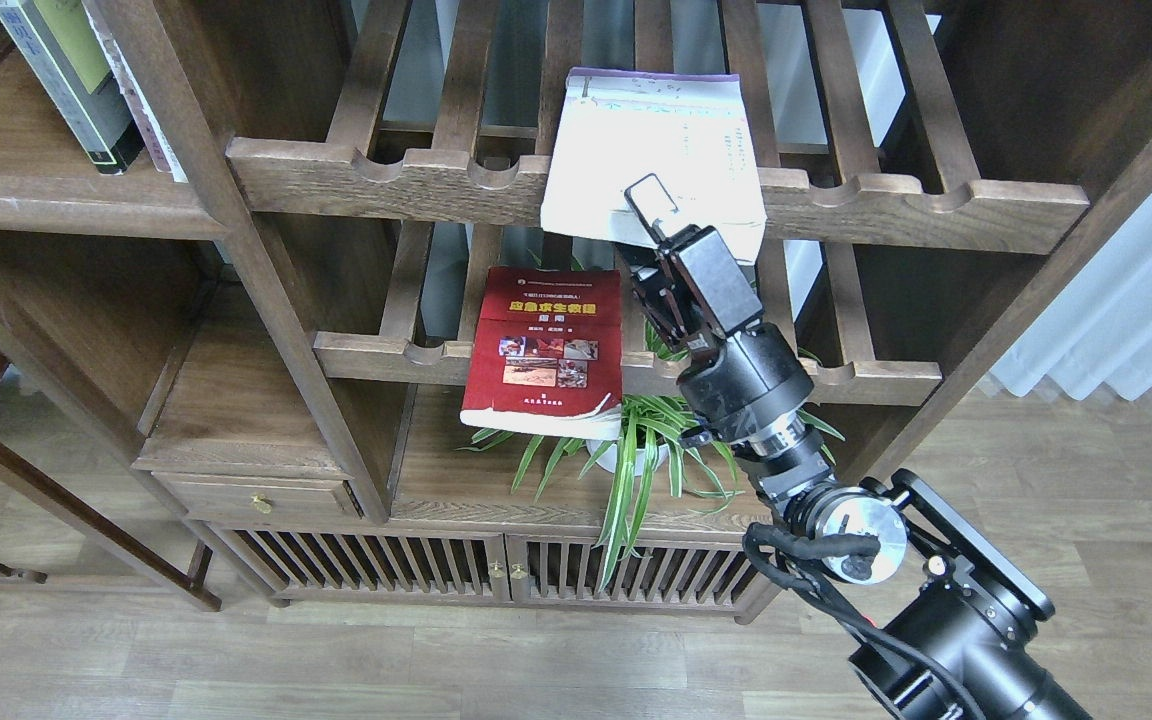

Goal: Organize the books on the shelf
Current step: 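Grasp the white book and pull it off the upper shelf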

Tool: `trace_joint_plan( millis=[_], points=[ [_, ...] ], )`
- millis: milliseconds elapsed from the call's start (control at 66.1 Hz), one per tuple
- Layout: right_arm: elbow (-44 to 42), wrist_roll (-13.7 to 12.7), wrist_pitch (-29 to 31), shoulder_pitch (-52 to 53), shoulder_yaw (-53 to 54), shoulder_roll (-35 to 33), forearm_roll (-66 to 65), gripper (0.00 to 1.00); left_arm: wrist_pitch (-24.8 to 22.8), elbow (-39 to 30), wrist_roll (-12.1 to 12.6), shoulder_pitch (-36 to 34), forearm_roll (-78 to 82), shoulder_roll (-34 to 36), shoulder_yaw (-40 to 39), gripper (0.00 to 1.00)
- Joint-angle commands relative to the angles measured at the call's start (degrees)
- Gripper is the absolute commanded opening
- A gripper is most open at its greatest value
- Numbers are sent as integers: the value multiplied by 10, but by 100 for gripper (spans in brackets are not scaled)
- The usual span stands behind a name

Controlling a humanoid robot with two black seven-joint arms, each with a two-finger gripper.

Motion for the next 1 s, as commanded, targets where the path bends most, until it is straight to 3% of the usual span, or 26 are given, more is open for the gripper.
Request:
trace_joint_plan(
  millis=[0,61,76,424,681,984],
  points=[
    [0,0,1,0,3,-1,3,80,0,0,0,0,0,0,-2,100],
    [0,-1,4,-2,8,-3,4,73,0,0,0,0,0,0,-2,100],
    [0,-1,6,-5,11,-4,8,63,0,0,0,0,0,0,-2,100],
    [0,-1,28,-22,10,-17,28,6,0,2,-1,0,0,0,-4,100],
    [3,2,103,-54,10,-21,30,6,0,8,-2,0,0,-2,-2,100],
    [5,4,103,-173,53,-56,45,6,0,25,-1,0,0,-5,15,100]
  ],
)
